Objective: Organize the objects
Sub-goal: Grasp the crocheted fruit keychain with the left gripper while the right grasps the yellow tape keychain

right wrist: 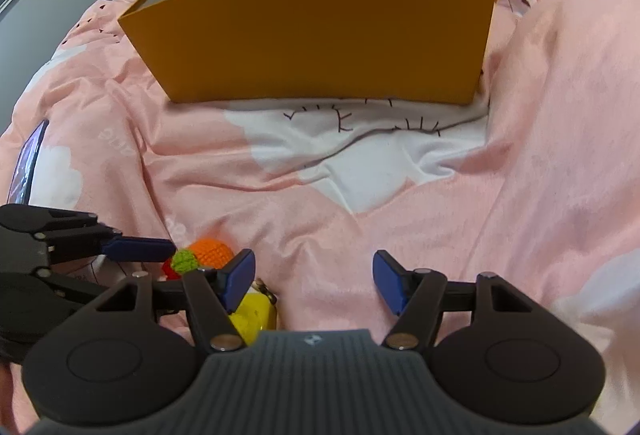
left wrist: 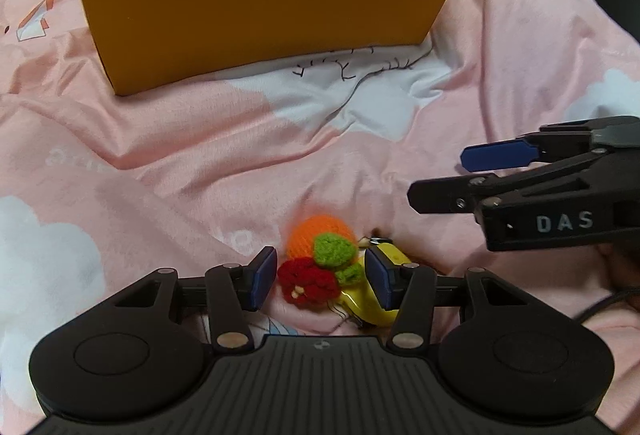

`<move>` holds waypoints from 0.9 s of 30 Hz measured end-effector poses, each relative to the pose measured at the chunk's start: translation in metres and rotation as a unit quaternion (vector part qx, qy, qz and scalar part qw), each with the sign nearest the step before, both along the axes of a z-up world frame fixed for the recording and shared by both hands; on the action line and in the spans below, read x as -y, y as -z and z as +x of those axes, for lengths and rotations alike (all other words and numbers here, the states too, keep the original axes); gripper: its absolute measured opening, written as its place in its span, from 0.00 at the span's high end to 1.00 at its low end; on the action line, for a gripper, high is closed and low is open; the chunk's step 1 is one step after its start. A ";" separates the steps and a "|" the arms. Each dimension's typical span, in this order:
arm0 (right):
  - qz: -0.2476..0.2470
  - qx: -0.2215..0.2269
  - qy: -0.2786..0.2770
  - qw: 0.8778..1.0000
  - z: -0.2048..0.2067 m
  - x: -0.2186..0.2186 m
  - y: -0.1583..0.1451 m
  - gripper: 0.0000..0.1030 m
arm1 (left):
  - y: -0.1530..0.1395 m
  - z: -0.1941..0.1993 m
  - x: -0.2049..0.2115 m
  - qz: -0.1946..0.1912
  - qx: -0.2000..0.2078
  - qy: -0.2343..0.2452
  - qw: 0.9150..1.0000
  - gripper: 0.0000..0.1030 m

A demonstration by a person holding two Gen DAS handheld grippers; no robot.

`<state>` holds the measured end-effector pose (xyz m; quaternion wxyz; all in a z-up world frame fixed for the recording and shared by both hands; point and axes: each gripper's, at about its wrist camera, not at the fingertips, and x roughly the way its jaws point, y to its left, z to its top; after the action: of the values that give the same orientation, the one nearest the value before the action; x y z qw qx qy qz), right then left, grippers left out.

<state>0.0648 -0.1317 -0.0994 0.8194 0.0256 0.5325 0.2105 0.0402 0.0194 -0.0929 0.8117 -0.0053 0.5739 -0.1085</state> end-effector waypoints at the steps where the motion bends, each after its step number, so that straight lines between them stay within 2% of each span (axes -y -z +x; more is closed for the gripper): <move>1: 0.000 -0.003 -0.001 1.000 0.000 0.000 0.001 0.35 | 0.003 0.001 0.001 0.001 -0.004 0.002 1.000 0.43; 5: 0.003 -0.012 -0.004 1.000 0.001 -0.001 0.003 0.36 | 0.009 0.004 0.000 -0.004 -0.016 0.003 1.000 0.50; 8: 0.018 -0.017 -0.012 1.000 0.000 0.000 0.002 0.45 | 0.005 0.001 -0.003 -0.005 -0.015 -0.009 1.000 0.52; 9: 0.029 -0.022 -0.019 0.999 -0.001 -0.001 0.001 0.52 | 0.001 -0.001 -0.005 0.004 -0.013 -0.014 1.000 0.53; 10: 0.041 -0.028 -0.029 0.998 -0.001 -0.003 0.001 0.53 | -0.002 -0.003 -0.006 0.014 -0.011 -0.019 1.000 0.53; 13: 0.061 -0.042 -0.068 0.995 -0.006 -0.015 0.000 0.53 | -0.014 -0.011 -0.015 0.032 -0.001 -0.041 0.999 0.54; 17: 0.037 -0.060 -0.109 0.992 -0.011 -0.035 0.007 0.49 | -0.019 -0.015 -0.026 0.023 -0.001 -0.060 0.998 0.54; 21: 0.007 -0.083 -0.118 0.989 -0.012 -0.048 0.020 0.45 | -0.016 -0.016 -0.027 0.029 -0.006 -0.063 0.998 0.54; 27: -0.005 -0.110 -0.123 0.986 -0.009 -0.057 0.036 0.42 | -0.016 -0.017 -0.028 0.024 -0.002 -0.065 0.998 0.54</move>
<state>0.0559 -0.0743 -0.1356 0.7240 -0.0211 0.6193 0.3029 0.0230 0.0472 -0.0770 0.8156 -0.0233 0.5767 -0.0415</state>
